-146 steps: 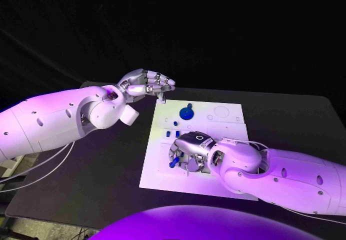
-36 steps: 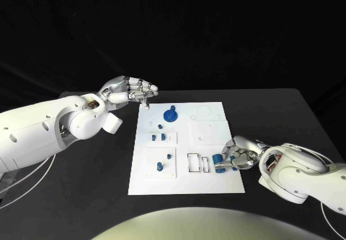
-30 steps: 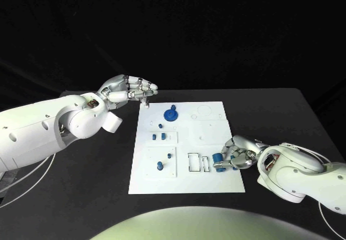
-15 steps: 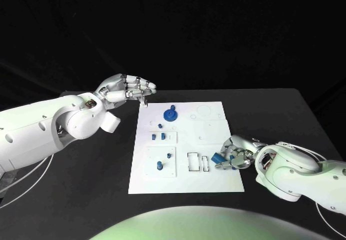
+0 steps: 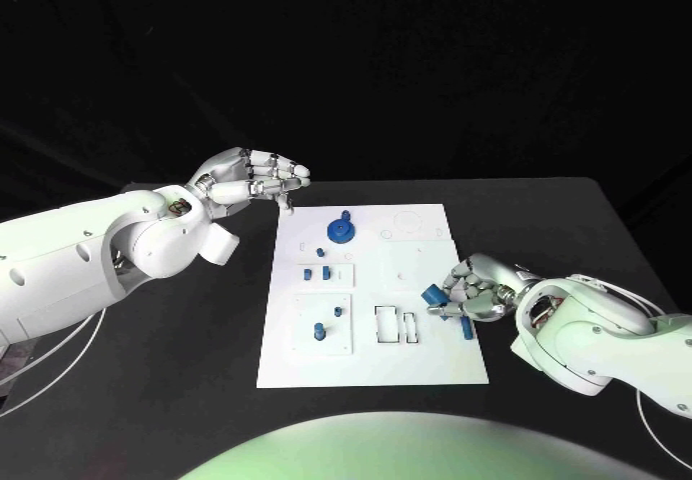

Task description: Assemble the parts on the task board

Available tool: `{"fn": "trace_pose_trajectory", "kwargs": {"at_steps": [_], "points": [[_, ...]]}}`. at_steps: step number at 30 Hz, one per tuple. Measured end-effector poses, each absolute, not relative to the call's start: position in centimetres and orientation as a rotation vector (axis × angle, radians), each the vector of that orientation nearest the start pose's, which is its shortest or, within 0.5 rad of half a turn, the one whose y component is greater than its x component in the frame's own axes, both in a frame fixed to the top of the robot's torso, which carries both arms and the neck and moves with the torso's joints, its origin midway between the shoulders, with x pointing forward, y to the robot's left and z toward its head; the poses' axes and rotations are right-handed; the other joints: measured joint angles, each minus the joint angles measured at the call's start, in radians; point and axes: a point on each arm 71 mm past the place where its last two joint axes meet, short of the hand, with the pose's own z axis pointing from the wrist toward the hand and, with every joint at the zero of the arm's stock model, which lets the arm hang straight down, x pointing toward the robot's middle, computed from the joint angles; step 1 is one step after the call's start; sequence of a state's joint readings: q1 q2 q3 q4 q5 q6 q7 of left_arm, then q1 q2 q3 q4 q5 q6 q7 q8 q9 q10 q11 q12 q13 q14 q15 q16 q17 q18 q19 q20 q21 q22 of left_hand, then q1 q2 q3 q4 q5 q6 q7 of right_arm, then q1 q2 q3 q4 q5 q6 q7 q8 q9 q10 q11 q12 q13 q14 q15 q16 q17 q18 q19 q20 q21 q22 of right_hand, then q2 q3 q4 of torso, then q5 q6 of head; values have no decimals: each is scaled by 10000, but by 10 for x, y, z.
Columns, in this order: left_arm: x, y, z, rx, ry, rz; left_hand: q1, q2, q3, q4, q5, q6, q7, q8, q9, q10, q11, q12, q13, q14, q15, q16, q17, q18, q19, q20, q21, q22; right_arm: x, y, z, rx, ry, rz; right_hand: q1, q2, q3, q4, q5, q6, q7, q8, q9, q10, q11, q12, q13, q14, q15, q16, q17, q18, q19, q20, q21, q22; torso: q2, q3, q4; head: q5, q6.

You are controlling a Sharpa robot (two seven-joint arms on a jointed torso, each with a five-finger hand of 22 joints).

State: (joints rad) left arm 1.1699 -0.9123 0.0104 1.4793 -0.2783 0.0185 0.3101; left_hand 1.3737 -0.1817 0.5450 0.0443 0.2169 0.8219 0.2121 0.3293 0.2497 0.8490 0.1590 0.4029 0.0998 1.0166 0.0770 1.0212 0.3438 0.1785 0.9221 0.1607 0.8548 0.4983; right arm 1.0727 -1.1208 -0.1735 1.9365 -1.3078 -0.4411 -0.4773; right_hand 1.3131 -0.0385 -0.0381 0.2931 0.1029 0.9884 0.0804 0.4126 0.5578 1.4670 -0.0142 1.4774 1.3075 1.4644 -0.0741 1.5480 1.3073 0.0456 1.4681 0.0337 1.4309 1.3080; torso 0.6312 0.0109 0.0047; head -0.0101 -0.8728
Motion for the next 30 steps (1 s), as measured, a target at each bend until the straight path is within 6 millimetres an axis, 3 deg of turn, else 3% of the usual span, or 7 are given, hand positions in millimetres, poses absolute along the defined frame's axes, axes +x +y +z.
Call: {"fn": "trace_pose_trajectory", "kwargs": {"at_steps": [12, 30], "points": [[488, 230, -180, -7991, 16885, -16242, 0, 0, 0, 0, 0, 0, 0, 0, 0, 0, 0, 0, 0, 0, 0, 0, -1, -1, 0, 0, 0, -8, 359, -206, -237, 3291, 19826, 6379, -219, 219, 4, 6, -3, -4, 5, -29, 0, 0, 1, 41, -1, -15, -13, 39, 8, 0, 0, 1, 0, -2, 7, 15, 13, -94, 0], [488, 230, -180, -7990, 16908, -16252, 0, 0, 0, 0, 0, 0, 0, -1, 0, 0, 0, -1, 0, 1, 0, 0, -2, 0, 0, 0, 0, -7, 352, -182, -263, 3176, 21180, 6636, -673, 468, -269, -7, -25, 102, 112, -146, 1, 6, 9, 75, -2, -8, -18, 39, 6, 0, 0, 2, 0, -3, -28, -27, 67, -63, 0]]}}
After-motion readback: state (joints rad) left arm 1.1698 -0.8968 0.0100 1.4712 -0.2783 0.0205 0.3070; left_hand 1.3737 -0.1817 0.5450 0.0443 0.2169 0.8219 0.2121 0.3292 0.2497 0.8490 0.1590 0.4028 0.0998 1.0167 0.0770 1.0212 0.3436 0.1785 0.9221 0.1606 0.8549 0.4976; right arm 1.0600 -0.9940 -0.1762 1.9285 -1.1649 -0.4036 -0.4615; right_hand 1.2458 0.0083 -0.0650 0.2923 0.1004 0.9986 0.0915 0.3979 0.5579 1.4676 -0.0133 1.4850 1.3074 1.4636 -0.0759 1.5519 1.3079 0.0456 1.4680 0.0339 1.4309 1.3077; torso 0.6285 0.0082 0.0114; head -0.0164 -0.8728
